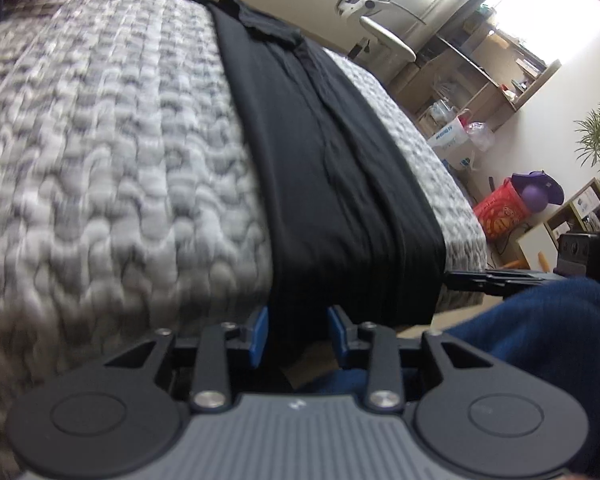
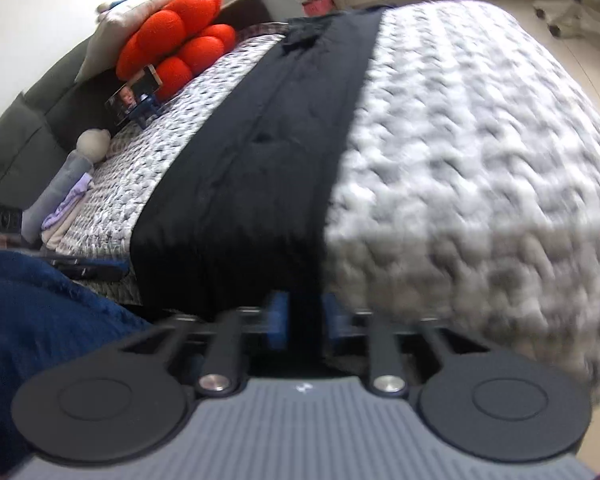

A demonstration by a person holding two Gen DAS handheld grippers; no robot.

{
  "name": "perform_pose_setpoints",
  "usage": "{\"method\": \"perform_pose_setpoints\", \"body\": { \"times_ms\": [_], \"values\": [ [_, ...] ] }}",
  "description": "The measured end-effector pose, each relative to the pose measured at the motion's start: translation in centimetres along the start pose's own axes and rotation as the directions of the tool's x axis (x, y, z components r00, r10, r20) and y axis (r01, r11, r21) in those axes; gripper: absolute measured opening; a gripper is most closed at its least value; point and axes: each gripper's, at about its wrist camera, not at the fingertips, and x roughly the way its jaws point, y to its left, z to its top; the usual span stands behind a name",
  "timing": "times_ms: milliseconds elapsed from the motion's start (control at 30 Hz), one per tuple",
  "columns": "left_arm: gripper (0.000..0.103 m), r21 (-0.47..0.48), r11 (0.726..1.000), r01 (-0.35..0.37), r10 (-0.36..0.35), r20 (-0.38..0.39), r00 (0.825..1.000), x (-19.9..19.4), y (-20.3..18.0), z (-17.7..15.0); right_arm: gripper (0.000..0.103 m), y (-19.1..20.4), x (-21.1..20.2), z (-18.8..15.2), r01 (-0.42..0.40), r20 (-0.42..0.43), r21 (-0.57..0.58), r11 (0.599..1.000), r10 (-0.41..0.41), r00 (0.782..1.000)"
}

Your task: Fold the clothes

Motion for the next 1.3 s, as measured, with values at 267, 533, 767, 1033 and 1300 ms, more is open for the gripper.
{"method": "perform_pose_setpoints", "body": {
  "times_ms": [267, 533, 767, 1033, 1300],
  "values": [
    [0.032, -0.049, 0.998, 0.031, -0.033, -0.029, 0.999, 2.7, -0.1, -0.7, 0.044, -2.9, 0.8, -1.5, -0.144, -0.002, 0.149, 0.978, 0.146, 0.989],
    [0.003, -0.086, 0.995, 0.056, -0.060, -0.046, 0.997, 2.6, -0.1, -1.2, 0.008, -2.8, 1.7, -1.2, -0.234, -0.016, 0.157, 0.959, 0.240, 0.971],
    [0.003, -0.146, 0.983, 0.115, -0.117, 0.000, 0.993, 0.3, 0.0, -1.4, 0.007, -1.5, -1.8, -0.6, -0.339, 0.100, 0.160, 0.927, 0.327, 0.940],
    [0.002, -0.156, 0.972, 0.178, -0.167, 0.079, 0.983, -2.9, -1.6, 0.1, 0.007, -0.1, -6.2, 1.9, -0.365, 0.138, 0.085, 0.927, 0.352, 0.926],
    [0.002, -0.149, 0.972, 0.181, -0.168, 0.100, 0.981, -4.7, -3.5, 1.3, 0.007, 3.3, -8.2, 4.0, -0.344, 0.133, 0.111, 0.932, 0.329, 0.935]
  ]
}}
